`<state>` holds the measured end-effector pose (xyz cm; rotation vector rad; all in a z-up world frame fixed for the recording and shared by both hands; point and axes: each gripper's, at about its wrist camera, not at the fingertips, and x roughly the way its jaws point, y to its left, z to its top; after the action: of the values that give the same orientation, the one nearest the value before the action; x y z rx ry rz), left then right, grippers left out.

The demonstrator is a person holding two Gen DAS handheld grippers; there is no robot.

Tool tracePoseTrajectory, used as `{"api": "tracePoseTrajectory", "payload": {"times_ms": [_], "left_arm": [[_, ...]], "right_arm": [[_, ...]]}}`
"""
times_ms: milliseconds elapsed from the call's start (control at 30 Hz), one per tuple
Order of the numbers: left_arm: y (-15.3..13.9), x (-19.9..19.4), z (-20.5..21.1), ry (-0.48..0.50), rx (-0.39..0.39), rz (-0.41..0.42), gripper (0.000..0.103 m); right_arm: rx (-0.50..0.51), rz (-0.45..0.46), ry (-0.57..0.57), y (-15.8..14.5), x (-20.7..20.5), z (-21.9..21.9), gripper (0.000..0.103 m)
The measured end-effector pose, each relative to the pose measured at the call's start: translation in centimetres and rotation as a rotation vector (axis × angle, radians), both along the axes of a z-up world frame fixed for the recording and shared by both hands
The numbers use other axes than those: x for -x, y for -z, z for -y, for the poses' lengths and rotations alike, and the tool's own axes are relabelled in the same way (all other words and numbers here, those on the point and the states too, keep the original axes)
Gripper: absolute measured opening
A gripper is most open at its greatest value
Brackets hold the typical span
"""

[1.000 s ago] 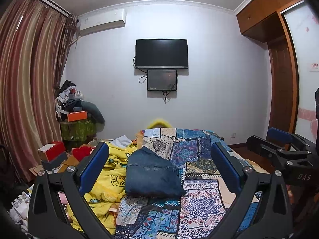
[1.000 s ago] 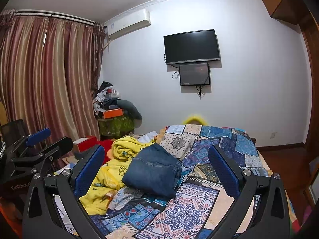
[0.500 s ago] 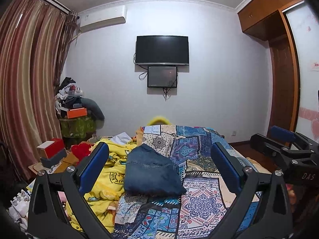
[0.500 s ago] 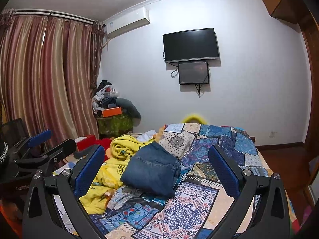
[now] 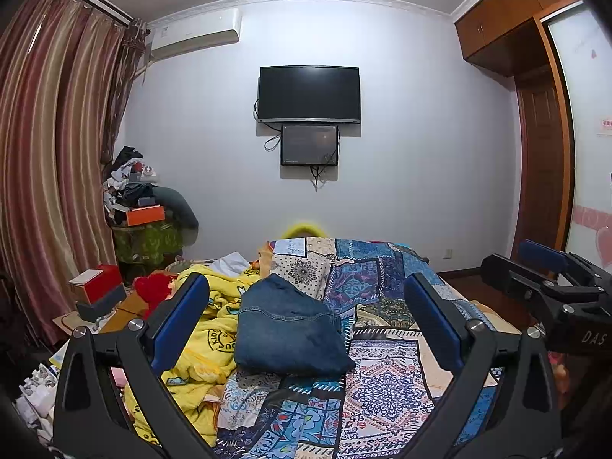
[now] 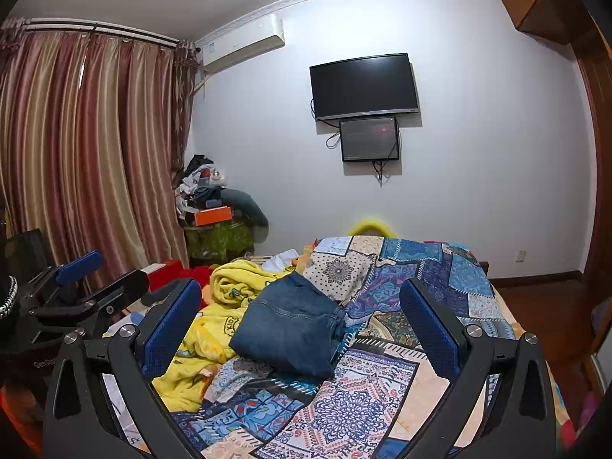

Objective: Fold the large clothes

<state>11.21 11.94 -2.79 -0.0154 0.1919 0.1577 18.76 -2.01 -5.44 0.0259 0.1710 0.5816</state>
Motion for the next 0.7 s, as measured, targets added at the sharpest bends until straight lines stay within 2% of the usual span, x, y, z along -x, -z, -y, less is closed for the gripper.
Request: {"api": "tracePoseTrajectory", "payload": {"times_ms": [433,533,700], "left_arm": [[-0.01,-0.1,-0.4,0.029,0.027,-0.004,0.102],[0.05,-0.41,-0.61,0.062,0.04,-0.027,0.102],[0.3,-0.53,-0.81,0.061,0.044,-0.035,0.102]], "right_arm": [[-0.005,0.004,0.015,-0.02,0.1,-0.02,0.103],[-0.008,0.002,0.017,0.02,0.09,0.05,0.103],[-0.01,-0.002,0.021,0.09,0.0,0.04,0.103]]}}
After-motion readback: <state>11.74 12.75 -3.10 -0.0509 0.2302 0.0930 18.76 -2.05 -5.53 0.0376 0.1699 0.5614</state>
